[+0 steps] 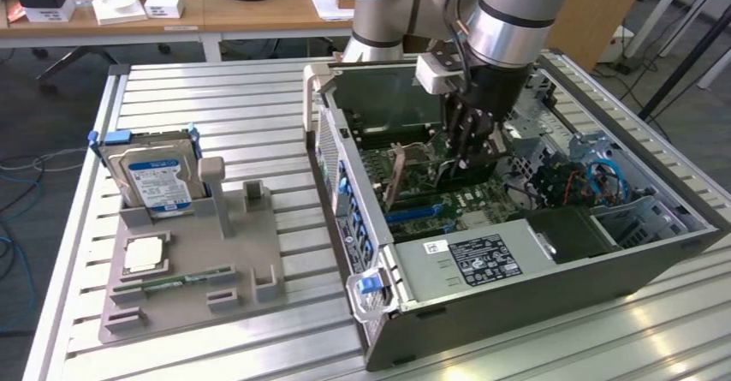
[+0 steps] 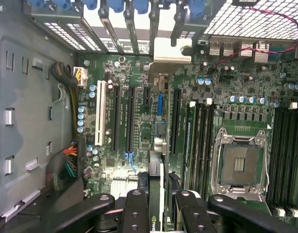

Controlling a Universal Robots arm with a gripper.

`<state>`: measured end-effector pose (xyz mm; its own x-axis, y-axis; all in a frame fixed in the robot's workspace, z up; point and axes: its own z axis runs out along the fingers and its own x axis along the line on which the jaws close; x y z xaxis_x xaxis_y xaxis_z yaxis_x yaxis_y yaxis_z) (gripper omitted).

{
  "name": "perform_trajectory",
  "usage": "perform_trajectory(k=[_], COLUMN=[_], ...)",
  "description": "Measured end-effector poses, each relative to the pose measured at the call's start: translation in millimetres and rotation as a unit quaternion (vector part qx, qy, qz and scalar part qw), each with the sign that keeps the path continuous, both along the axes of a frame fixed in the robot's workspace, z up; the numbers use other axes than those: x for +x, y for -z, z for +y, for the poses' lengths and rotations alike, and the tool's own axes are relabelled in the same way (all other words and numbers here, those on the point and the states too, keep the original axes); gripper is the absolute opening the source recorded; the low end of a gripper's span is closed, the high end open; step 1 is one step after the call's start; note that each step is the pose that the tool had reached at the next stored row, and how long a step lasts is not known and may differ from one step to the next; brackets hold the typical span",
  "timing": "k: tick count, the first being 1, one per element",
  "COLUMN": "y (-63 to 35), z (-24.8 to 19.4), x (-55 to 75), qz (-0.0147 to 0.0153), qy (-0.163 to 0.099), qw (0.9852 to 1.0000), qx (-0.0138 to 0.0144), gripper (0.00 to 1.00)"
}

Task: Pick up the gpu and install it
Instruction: 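Insert the gpu into the slot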

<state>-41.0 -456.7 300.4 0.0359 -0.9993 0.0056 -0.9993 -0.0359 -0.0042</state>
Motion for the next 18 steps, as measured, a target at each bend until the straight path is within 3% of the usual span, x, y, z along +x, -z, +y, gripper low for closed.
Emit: perform_trajectory(k=[10, 18], y=[10.1, 12.4], z=[0.0, 0.0], x=[-3.0, -7.6], qz=[0.0, -0.0003], qy=[-0.001, -0.001], qw=[1.0, 1.0], qx=[0.0, 0.0], gripper=[0.26, 0.26])
